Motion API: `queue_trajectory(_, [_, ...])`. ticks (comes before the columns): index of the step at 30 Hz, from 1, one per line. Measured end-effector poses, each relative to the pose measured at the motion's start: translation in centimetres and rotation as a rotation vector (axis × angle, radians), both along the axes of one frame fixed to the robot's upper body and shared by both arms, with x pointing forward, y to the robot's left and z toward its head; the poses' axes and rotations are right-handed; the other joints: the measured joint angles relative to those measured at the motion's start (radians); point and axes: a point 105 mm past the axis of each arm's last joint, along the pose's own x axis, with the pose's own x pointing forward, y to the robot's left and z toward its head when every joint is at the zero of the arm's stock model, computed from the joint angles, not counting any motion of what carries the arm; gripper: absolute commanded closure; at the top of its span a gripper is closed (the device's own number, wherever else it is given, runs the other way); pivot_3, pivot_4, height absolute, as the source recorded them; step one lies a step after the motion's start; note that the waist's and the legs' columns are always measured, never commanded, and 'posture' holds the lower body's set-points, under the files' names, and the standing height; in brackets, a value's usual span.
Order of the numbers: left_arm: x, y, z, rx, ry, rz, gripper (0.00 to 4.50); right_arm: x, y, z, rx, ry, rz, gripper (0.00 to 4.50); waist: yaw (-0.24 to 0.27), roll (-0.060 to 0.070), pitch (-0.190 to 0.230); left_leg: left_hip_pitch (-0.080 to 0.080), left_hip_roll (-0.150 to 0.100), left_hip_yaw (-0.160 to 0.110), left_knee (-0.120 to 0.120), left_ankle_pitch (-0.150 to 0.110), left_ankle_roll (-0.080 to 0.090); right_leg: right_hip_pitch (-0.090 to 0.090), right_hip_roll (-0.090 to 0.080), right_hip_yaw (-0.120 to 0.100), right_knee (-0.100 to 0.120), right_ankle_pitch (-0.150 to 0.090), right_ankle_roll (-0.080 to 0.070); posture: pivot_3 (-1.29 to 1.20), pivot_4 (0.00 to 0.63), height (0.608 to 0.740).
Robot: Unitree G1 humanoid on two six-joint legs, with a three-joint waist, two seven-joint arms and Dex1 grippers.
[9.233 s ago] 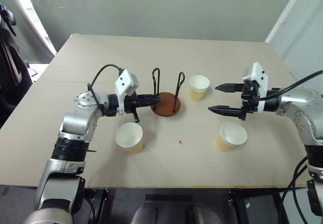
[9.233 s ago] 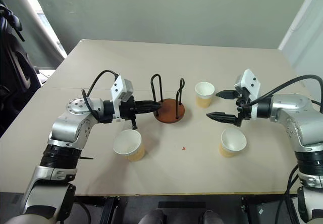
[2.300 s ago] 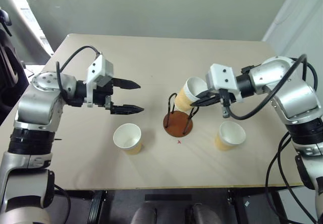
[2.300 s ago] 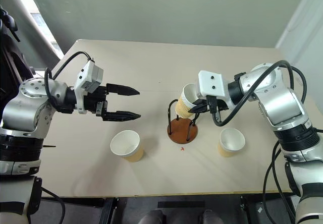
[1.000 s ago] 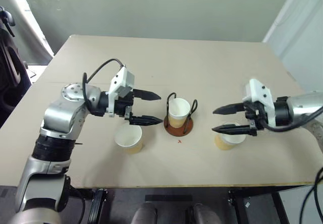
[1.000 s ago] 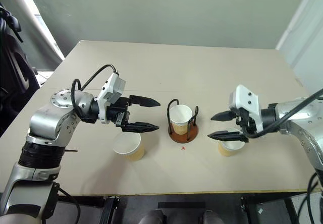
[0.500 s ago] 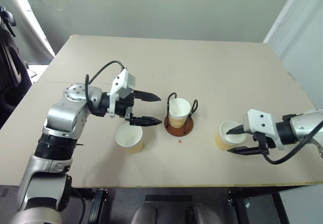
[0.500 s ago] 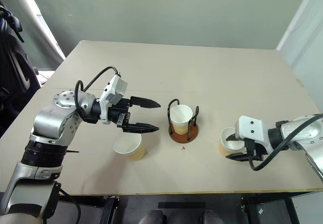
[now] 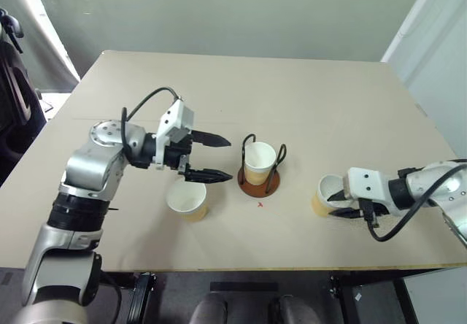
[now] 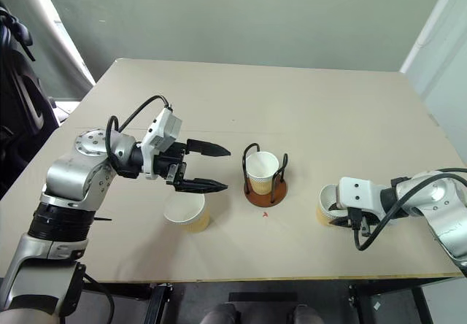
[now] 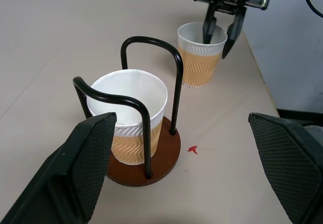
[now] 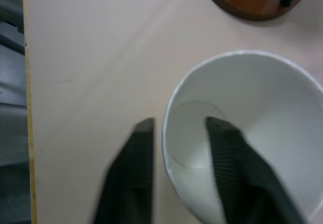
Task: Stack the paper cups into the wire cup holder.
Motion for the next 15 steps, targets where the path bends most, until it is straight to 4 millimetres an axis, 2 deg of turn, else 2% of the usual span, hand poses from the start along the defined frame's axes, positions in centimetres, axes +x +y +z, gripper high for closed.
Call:
queue_trajectory(1, [0.0,0.0,0.0,0.001,-0.001,0.001,0.0,0.0,0.0,0.0,0.003,0.002,0.0,4.46,0.0,0.0,0.0,0.0,0.0,0.0,0.0,0.0,0.0,0.0,0.0,0.0,0.0,0.0,0.0,0.0,0.15,0.74])
queue_trajectory(9, [0.1,0.2,-0.1,0.015,-0.01,0.008,0.0,0.3,0.1,0.4,0.015,0.005,0.001,4.46,-0.001,0.0,0.0,0.0,0.0,0.0,0.0,0.0,0.0,0.0,0.0,0.0,0.0,0.0,0.0,0.0,0.15,0.74])
queue_trajectory(15, [0.2,0.2,-0.1,0.019,-0.017,0.01,0.0,1.6,1.1,2.9,0.073,-0.048,0.003,4.46,-0.003,0.0,0.0,0.0,0.0,0.0,0.0,0.0,0.0,0.0,0.0,0.0,0.0,0.0,0.0,0.0,0.15,0.74])
